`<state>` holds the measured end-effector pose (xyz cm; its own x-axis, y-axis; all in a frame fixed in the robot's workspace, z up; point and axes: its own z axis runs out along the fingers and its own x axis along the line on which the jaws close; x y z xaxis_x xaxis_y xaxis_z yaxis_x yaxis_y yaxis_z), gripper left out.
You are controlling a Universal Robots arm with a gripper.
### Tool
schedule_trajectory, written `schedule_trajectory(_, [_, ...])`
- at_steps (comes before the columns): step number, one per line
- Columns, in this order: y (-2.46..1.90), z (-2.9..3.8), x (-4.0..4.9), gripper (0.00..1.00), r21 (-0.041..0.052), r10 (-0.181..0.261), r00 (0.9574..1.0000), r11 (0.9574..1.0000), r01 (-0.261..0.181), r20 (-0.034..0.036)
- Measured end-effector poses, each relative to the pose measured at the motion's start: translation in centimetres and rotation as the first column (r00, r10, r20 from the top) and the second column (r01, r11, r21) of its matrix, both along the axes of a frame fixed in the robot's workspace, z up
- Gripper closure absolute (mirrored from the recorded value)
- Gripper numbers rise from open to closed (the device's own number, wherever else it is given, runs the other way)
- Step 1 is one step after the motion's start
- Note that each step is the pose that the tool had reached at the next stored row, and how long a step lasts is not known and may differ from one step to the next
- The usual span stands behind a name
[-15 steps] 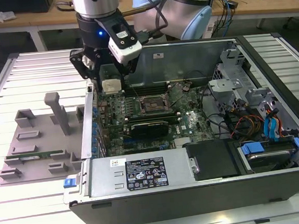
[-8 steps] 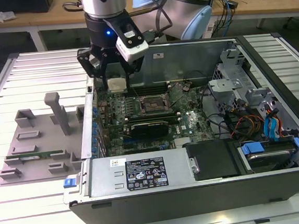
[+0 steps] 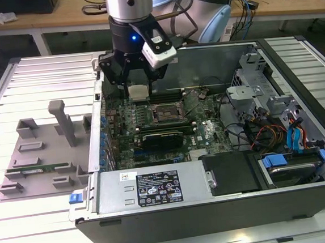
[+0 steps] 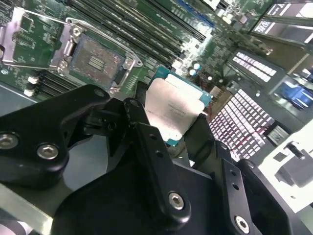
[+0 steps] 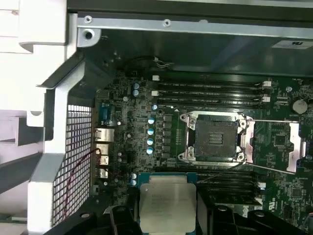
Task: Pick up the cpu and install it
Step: 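Pick up the cpu and move it towards the insertion slot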
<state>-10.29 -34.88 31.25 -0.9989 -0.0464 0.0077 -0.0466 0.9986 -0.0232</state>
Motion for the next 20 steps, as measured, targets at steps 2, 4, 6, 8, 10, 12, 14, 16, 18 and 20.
schedule_trajectory(2, [0.06, -0.13, 0.48, 0.45, 0.0001, 0.000, 1.0000, 1.0000, 0.000, -0.0009])
schedule_trajectory(4, [0.10, -0.25, 0.91, 0.45, 0.0000, 0.000, 1.0000, 1.0000, 0.000, -0.0019])
schedule_trajectory(6, [0.16, -0.39, 1.37, 0.45, 0.0001, 0.000, 1.0000, 1.0000, 0.000, -0.0026])
schedule_trajectory(8, [0.22, -0.54, 1.80, 0.45, 0.0001, 0.000, 1.0000, 1.0000, 0.000, -0.0031])
schedule_trajectory(10, [0.29, -0.71, 2.29, 0.45, 0.0001, 0.000, 1.0000, 1.0000, 0.000, -0.0037])
schedule_trajectory(12, [0.34, -0.86, 2.65, 0.45, 0.0001, 0.000, 1.0000, 1.0000, 0.000, -0.0042])
schedule_trajectory(14, [0.42, -1.16, 3.37, 0.45, 0.0000, 0.000, 1.0000, 1.0000, 0.000, -0.0054])
schedule_trajectory(16, [0.49, -1.34, 3.79, 0.45, 0.0001, 0.000, 1.0000, 1.0000, 0.000, -0.0061])
schedule_trajectory(18, [0.61, -1.72, 4.37, 0.45, 0.0001, 0.000, 1.0000, 1.0000, 0.000, -0.0077])
schedule_trajectory(20, [0.86, -2.08, 4.97, 0.45, -0.0001, 0.000, 1.0000, 1.0000, 0.000, -0.0095])
